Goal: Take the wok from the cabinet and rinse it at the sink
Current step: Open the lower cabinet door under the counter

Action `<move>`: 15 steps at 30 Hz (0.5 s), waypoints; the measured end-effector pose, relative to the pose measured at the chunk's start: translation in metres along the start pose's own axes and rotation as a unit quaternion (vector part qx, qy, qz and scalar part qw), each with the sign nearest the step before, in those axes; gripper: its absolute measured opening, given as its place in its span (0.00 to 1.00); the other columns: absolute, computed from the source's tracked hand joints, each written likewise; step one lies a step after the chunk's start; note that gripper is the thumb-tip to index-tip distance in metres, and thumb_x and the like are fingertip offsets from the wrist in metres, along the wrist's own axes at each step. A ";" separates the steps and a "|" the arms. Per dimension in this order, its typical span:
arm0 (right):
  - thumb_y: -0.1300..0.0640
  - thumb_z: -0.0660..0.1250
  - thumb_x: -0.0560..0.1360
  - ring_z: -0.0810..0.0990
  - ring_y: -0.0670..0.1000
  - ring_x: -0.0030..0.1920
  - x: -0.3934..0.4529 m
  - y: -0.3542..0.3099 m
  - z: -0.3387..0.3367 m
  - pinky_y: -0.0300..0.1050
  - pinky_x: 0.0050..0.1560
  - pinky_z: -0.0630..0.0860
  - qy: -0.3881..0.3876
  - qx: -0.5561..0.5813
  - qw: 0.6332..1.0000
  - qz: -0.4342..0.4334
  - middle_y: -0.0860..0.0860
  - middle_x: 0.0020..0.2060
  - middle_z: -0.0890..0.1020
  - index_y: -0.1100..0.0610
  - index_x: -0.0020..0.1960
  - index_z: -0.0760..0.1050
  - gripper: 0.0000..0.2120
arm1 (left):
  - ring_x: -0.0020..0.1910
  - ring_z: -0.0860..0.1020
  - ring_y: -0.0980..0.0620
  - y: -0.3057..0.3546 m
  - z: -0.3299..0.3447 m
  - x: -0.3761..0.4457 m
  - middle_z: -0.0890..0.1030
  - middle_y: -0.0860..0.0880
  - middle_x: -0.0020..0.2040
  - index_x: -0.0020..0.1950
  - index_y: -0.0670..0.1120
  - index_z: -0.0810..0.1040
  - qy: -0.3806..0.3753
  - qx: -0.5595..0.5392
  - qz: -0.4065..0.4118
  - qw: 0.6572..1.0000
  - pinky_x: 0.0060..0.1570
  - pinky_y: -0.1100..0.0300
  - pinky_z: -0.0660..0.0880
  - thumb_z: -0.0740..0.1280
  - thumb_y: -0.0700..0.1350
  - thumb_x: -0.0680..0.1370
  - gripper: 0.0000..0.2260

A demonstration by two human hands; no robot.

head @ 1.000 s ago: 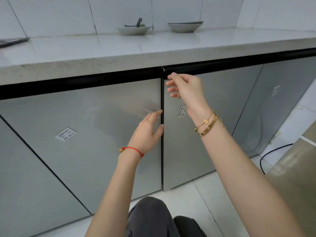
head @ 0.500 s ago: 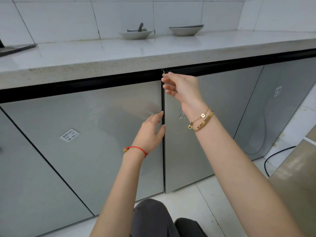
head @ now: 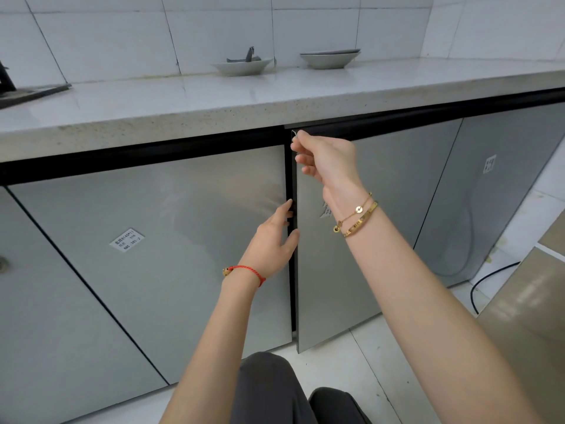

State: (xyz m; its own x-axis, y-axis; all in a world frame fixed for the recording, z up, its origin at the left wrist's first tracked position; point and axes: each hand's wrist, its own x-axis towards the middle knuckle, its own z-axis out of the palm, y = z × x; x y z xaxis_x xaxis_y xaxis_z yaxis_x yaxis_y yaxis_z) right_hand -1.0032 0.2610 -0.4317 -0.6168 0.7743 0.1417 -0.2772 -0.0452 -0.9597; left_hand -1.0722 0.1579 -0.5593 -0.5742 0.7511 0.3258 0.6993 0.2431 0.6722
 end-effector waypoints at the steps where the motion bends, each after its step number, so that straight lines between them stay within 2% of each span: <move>1: 0.60 0.69 0.76 0.78 0.43 0.28 -0.003 -0.001 -0.002 0.33 0.28 0.74 0.003 -0.003 1.000 -0.003 0.49 0.34 0.84 0.58 0.39 0.81 0.07 | 0.68 0.71 0.53 0.003 0.001 -0.001 0.74 0.49 0.68 0.78 0.50 0.57 -0.005 -0.003 -0.002 1.000 0.64 0.60 0.69 0.61 0.45 0.81 0.26; 6: 0.60 0.70 0.75 0.77 0.42 0.27 -0.017 -0.003 -0.013 0.34 0.28 0.74 0.009 -0.011 1.000 -0.013 0.49 0.33 0.83 0.59 0.39 0.82 0.07 | 0.65 0.73 0.51 0.017 0.008 -0.010 0.76 0.48 0.66 0.74 0.45 0.62 -0.003 -0.017 0.000 1.000 0.61 0.63 0.68 0.57 0.42 0.82 0.20; 10: 0.59 0.70 0.75 0.78 0.42 0.27 -0.031 -0.006 -0.026 0.34 0.28 0.74 0.001 -0.004 1.000 -0.021 0.50 0.34 0.84 0.60 0.42 0.82 0.06 | 0.56 0.77 0.47 0.029 0.012 -0.020 0.79 0.47 0.58 0.64 0.43 0.67 0.022 -0.007 0.038 0.999 0.55 0.55 0.74 0.55 0.40 0.82 0.11; 15: 0.58 0.69 0.76 0.78 0.44 0.27 -0.047 -0.006 -0.048 0.34 0.27 0.73 -0.009 -0.021 0.998 -0.053 0.50 0.33 0.84 0.60 0.44 0.82 0.06 | 0.46 0.77 0.44 0.040 0.019 -0.030 0.79 0.47 0.48 0.56 0.44 0.67 0.024 0.002 0.077 0.997 0.47 0.47 0.76 0.58 0.43 0.82 0.04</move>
State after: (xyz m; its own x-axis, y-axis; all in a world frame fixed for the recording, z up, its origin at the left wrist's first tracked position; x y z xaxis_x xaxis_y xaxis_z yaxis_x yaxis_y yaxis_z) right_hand -0.9365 0.2552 -0.4441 -0.5989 0.7616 0.2475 -0.3116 0.0630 -0.9481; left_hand -1.0190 0.1565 -0.5553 -0.4801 0.7495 0.4558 0.7817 0.1297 0.6100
